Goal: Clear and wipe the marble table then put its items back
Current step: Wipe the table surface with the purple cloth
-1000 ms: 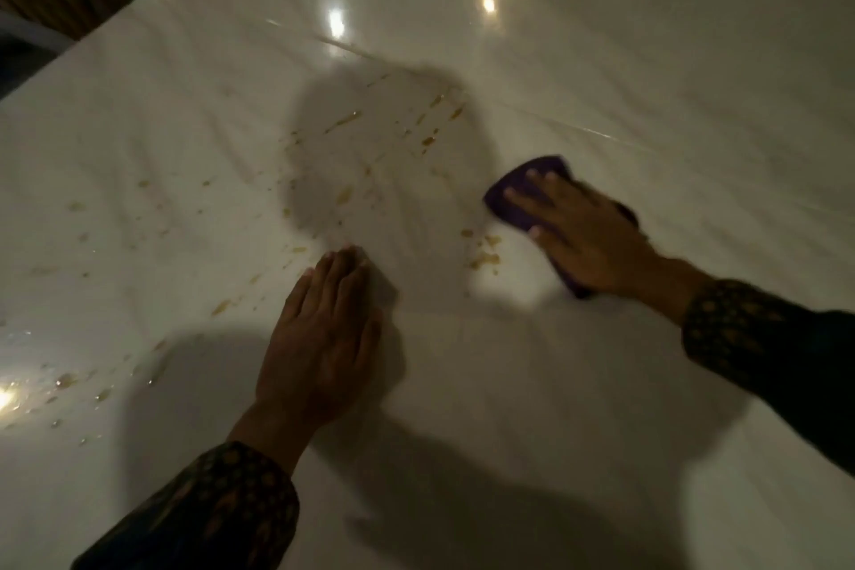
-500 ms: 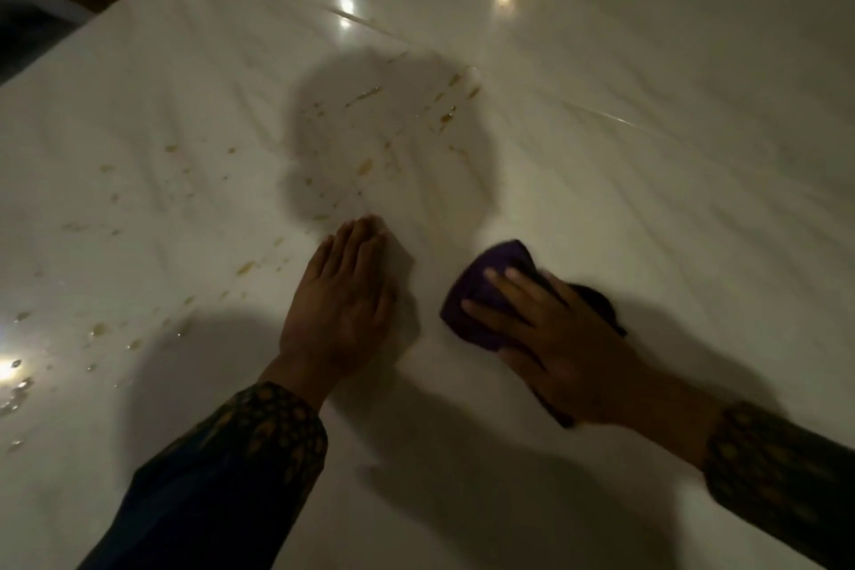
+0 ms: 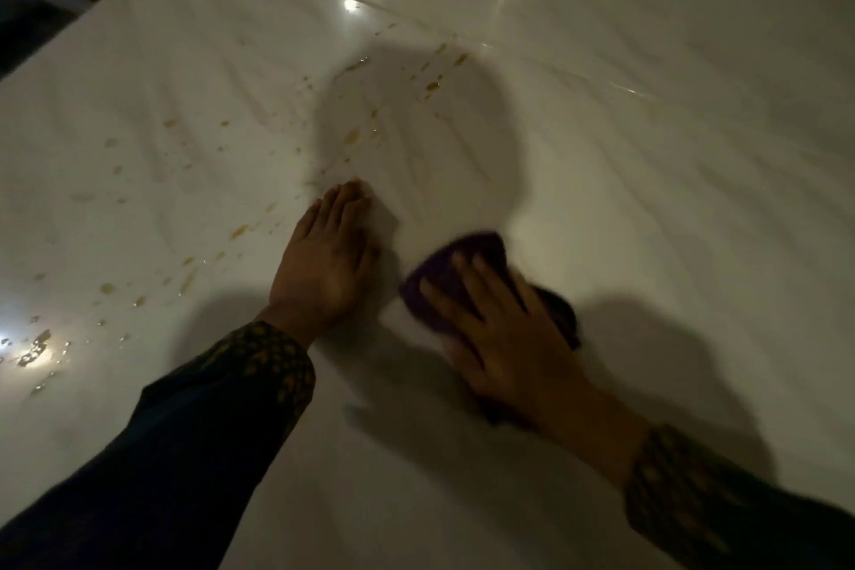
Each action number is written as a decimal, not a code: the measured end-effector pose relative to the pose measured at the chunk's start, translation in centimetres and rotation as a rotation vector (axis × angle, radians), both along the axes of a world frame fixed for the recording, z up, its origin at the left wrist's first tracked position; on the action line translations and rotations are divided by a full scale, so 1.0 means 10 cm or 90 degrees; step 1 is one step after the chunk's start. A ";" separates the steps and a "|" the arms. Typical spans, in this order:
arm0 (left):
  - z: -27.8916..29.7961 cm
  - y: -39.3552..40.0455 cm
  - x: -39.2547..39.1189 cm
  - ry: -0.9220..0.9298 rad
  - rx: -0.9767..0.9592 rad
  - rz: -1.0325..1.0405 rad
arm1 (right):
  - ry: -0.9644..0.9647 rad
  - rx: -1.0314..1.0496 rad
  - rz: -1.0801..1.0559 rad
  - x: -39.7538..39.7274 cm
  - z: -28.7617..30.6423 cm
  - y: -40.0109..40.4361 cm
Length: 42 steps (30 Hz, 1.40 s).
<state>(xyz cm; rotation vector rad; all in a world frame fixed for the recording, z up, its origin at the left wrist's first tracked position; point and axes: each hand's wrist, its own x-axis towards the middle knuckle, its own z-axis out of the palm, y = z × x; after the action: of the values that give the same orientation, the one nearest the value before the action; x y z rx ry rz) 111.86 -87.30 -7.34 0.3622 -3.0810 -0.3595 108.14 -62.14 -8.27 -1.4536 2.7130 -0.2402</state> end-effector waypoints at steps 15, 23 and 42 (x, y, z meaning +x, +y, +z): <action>-0.02 0.03 -0.01 0.012 0.003 0.000 | 0.009 0.024 -0.261 0.04 -0.01 0.15; 0.04 0.08 0.02 0.034 0.072 0.011 | -0.021 0.088 -0.254 0.43 0.07 0.03; 0.23 -0.14 1.61 0.130 0.211 -0.073 | -0.031 0.053 -0.289 1.34 0.11 -0.64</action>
<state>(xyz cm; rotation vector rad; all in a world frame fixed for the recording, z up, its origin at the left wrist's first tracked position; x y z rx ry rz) 127.98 -88.69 -5.00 0.1420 -2.8440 -0.8575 121.50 -68.58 -7.19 -0.7844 2.9347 -0.1724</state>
